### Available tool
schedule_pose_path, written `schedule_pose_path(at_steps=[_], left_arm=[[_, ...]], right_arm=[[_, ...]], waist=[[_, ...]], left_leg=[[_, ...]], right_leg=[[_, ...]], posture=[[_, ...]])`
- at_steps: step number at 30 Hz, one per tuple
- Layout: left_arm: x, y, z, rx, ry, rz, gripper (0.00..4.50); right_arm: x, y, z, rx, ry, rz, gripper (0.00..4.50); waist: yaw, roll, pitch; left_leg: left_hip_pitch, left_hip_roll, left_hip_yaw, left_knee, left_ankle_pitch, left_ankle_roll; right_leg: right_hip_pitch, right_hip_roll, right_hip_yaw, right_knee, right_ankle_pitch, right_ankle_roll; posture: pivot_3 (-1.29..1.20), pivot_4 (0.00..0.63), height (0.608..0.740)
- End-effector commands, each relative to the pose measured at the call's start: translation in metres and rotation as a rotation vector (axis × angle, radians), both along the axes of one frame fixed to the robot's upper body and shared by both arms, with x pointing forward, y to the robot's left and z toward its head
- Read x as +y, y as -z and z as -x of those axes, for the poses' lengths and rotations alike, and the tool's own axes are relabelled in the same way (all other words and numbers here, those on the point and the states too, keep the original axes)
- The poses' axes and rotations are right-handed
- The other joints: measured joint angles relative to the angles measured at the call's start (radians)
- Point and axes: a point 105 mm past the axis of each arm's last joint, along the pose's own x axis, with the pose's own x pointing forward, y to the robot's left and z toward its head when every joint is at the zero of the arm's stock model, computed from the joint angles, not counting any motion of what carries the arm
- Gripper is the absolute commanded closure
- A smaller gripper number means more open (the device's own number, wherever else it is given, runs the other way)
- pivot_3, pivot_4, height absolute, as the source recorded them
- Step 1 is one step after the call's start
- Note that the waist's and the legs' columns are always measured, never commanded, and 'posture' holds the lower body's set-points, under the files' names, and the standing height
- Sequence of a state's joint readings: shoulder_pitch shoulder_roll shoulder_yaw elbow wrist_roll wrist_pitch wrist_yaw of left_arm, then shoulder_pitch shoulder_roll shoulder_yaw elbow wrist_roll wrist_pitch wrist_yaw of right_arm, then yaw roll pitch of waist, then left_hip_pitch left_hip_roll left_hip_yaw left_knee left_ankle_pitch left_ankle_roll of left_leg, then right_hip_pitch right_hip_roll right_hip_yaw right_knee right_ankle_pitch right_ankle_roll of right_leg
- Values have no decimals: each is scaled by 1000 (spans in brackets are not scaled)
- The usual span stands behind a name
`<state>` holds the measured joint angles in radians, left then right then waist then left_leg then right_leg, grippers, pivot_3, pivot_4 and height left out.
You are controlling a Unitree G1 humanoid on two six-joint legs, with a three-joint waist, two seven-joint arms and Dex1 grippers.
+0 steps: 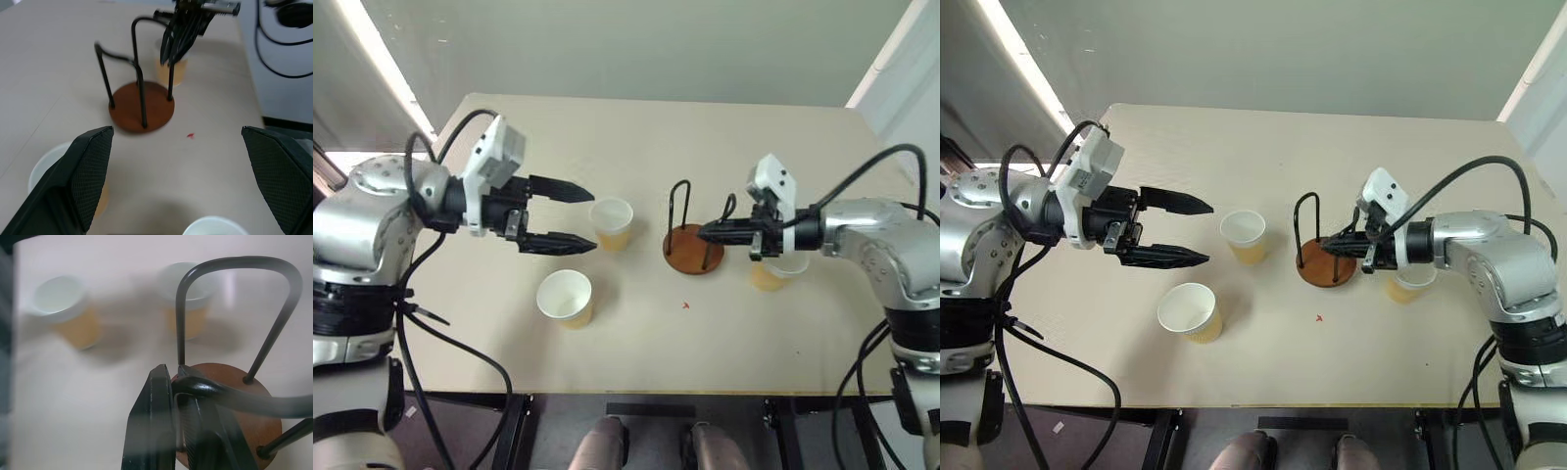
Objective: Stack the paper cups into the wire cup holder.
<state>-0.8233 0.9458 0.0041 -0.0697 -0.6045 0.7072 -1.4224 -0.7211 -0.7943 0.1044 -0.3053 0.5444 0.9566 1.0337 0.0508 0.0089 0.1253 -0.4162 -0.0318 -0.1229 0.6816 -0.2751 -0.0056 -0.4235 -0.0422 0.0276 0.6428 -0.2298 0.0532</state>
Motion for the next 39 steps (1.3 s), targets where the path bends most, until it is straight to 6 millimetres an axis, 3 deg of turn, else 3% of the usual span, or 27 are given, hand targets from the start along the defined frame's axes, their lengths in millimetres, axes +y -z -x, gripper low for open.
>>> schedule_pose_path(at_steps=[1, 10, 16, 20, 25, 33, 39], left_arm=[[-8, -6, 11, -11, 73, -31, 0], [-12, -4, 11, 4, 101, -51, 0], [-12, -4, 11, 2, 99, -52, 0], [-11, -5, 8, -10, 82, -49, 0], [-10, -5, 10, -9, 76, -42, 0], [-7, 2, 13, -24, 49, -68, 0], [16, 33, 22, -136, 41, -367, 0]], right_arm=[[3, 0, 21, -1, -91, 44, 4457], [-4, 29, 39, 78, -122, 125, 4457], [-12, 47, 36, 85, -107, 207, 4457], [-14, 52, 37, 101, -119, 232, 3353], [-19, 56, 33, 84, -99, 259, 1563], [-35, 53, 42, 99, -104, 311, 1563], [-61, 31, 48, 52, -89, 364, 1563]], waist=[[0, 0, 0], [-1, 0, 0], [-3, 0, 0], [-3, -1, 0], [-3, -1, 0], [-2, -1, 0], [-5, -1, 0]], left_leg=[[0, 0, 0, 0, 0, 0], [0, 1, 0, 0, 0, 0], [2, 1, 0, 0, 0, 0], [5, 1, 0, 0, 0, 0], [5, 1, 0, 0, 0, 0], [5, 1, 0, 0, 0, 0], [5, 1, 0, -2, 0, 0]], right_leg=[[0, 0, 0, 0, 0, 0], [0, 0, 0, 0, 0, 0], [1, 0, 0, 0, 0, 0], [4, 0, 0, -1, 0, 0], [4, 0, 0, 0, 0, 0], [4, 0, 0, 0, 0, 0], [4, 0, 1, -1, 0, 0]], posture=[[0, 150, 740], [0, 150, 740], [0, 150, 740], [0, 150, 740], [0, 150, 740], [0, 150, 740], [0, 150, 740]])
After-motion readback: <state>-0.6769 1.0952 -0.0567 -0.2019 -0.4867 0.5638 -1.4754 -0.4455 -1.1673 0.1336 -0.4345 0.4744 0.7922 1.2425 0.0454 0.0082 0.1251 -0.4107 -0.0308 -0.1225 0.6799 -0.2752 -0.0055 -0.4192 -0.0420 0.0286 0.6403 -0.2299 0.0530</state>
